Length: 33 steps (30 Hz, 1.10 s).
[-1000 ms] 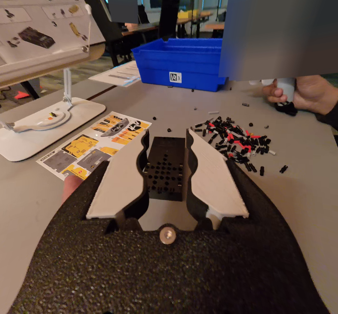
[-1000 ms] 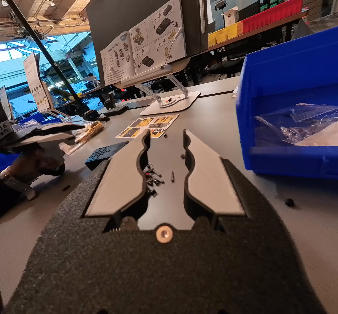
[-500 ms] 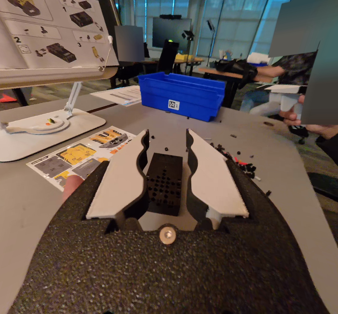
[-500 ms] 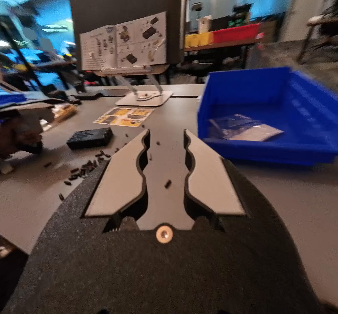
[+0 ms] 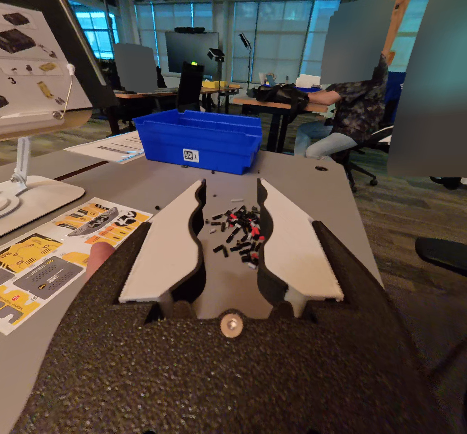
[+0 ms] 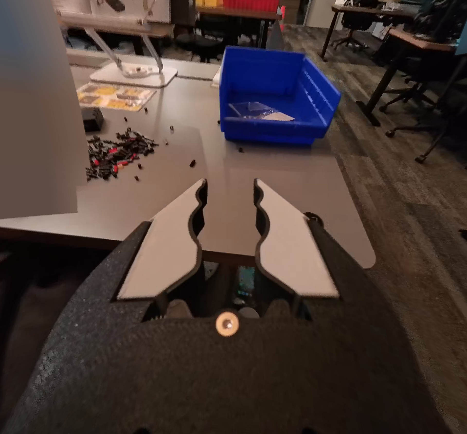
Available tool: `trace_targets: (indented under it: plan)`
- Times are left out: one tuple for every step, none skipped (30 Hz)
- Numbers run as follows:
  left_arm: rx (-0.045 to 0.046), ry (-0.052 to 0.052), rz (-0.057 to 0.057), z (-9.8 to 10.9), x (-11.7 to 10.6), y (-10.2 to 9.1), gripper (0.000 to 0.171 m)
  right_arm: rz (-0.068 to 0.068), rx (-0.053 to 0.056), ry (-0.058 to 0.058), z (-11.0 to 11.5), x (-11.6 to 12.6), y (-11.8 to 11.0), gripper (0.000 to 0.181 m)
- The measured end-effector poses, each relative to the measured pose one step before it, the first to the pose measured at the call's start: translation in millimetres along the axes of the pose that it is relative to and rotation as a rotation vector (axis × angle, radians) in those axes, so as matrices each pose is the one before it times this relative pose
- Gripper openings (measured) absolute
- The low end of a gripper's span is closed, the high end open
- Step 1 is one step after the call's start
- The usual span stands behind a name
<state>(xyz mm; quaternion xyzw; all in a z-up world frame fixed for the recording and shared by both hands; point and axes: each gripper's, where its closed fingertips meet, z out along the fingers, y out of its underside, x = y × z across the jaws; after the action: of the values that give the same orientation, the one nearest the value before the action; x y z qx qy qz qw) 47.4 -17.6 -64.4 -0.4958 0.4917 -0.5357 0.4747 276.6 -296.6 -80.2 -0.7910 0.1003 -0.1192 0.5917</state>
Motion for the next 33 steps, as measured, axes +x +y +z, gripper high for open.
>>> trace_targets:
  plan:
    - [0.0089,0.0017,-0.0062,0.52,5.21,-2.96,0.039,0.0347,0.0298,-0.0018,-6.89,4.69,-3.59,0.037]
    - [0.00725,0.0036,-0.0093,1.2,5.7,-1.98,0.039,0.0473,0.0325,-0.0038,-7.06,5.4,-3.15,0.037]
    - [0.00089,0.0058,-0.0121,2.18,6.57,-0.26,0.039,0.0539,0.0338,-0.001,-7.08,6.6,-2.14,0.036]
    - [-0.01173,0.0028,-0.0147,3.57,7.15,1.94,0.039,0.0534,0.0343,0.0051,-6.83,7.77,-0.89,0.036]
    - [-0.02699,-0.0048,-0.0133,4.88,7.4,4.42,0.039,0.0469,0.0332,0.0114,-6.68,8.79,0.88,0.036]
    - [-0.03811,-0.0028,-0.0056,5.94,8.68,6.35,0.039,0.0346,0.0309,0.0169,-6.19,9.65,3.19,0.036]
    - [-0.03149,0.0189,0.0051,6.08,13.02,5.54,0.039,0.0197,0.028,0.0273,-5.67,12.01,6.03,0.036]
    - [-0.01634,0.031,0.0125,5.92,15.72,3.03,0.039,0.0168,0.0211,0.0429,-5.02,15.2,9.53,0.036]
    - [-0.00913,0.0278,0.0159,5.94,15.39,1.19,0.039,0.0309,0.0107,0.0454,-4.56,15.62,12.68,0.036]
    - [-0.01279,0.0274,0.0155,5.89,15.12,1.14,0.039,0.0536,-0.0025,0.0299,-4.74,12.24,16.17,0.036]
    - [-0.0171,0.0333,0.016,5.38,15.06,1.56,0.039,0.0465,-0.0322,-0.0029,-6.08,5.86,19.56,0.036]
    - [-0.01676,0.0325,0.0171,4.9,13.85,2.16,0.039,0.0196,-0.0529,-0.0024,-8.16,4.99,19.13,0.036]
    - [-0.01588,0.0244,0.0127,4.67,11.53,2.45,0.039,-0.0039,-0.0383,0.0325,-10.66,9.01,13.83,0.036]
    - [-0.01303,0.0239,0.0068,4.52,10.44,2.56,0.04,-0.0199,-0.0086,0.0598,-13.58,12.48,7.79,0.036]
    - [-0.00664,0.0274,-0.0007,4.33,10.24,1.81,0.039,-0.0239,0.0101,0.0691,-15.48,14.19,4.53,0.036]
    - [0.00047,0.028,-0.0069,4.43,9.87,1.43,0.039,-0.0174,0.0115,0.0673,-15.84,15.23,4.32,0.04]
    - [0.00399,0.0265,-0.0107,4.77,9.16,1.34,0.039,-0.0033,0.0062,0.0574,-14.94,15.1,5.45,0.039]
    - [0.0057,0.0251,-0.013,5.09,8.52,1.43,0.039,0.014,0.0021,0.04,-13.79,13.49,6.31,0.039]
    - [0.00514,0.0257,-0.0128,5.24,8.39,1.67,0.039,0.0269,-0.0018,0.0248,-12.88,11.79,6.84,0.039]
    - [0.00018,0.025,-0.0123,5.51,7.95,2.65,0.039,0.0323,-0.0042,0.0199,-12.07,11.0,6.55,0.039]
    - [-0.0062,0.0228,-0.0093,5.32,7.41,3.49,0.039,0.0317,-0.0034,0.0168,-11.63,10.07,5.74,0.039]
    - [-0.00758,0.0194,-0.0043,4.9,6.86,3.81,0.039,0.0258,-0.0003,0.0124,-11.25,8.6,4.47,0.039]
    - [-0.00714,0.0156,-0.001,4.52,6.26,3.84,0.039,0.0153,0.0026,0.0124,-10.56,7.37,3.11,0.035]
    - [-0.00724,0.0123,-0.001,4.06,5.8,3.81,0.039,0.0033,0.0031,0.0163,-9.68,6.8,2.34,0.036]
    - [-0.00617,0.0098,-0.002,3.69,5.42,3.5,0.039,-0.0048,0.0013,0.0176,-8.55,6.16,2.08,0.036]
    - [-0.00552,0.0077,-0.003,3.15,5.2,3.08,0.039,-0.0077,-0.0006,0.0131,-7.2,4.63,2.01,0.036]
    - [-0.00413,0.0049,-0.0036,2.64,4.76,2.77,0.039,-0.0067,-0.0005,0.0084,-6.01,3.4,1.74,0.035]
    - [-0.00355,0.0016,-0.0035,2.2,4.13,2.44,0.039,-0.0029,0.0008,0.0029,-4.57,1.98,1.61,0.036]
    - [-0.00333,-0.0018,-0.0022,1.64,3.46,2.19,0.039,0.0016,0.0011,-0.004,-3.19,0.66,1.36,0.036]
    - [-0.003,-0.0035,-0.001,1.37,2.74,1.93,0.039,0.0028,-0.0006,-0.0061,-1.54,0.2,1.92,0.036]
    - [-0.00516,-0.0024,-0.0016,1.1,2.43,2.05,0.039,-0.0025,-0.006,0.0018,1.0,1.81,4.1,0.036]
    - [-0.00895,-0.0028,-0.0027,1.02,1.92,1.84,0.039,-0.0046,-0.0143,0.0085,4.36,3.33,7.66,0.036]
    - [-0.00932,-0.0031,0.0002,0.76,1.39,1.25,0.039,0.0054,-0.0268,-0.0046,8.08,1.71,12.4,0.036]
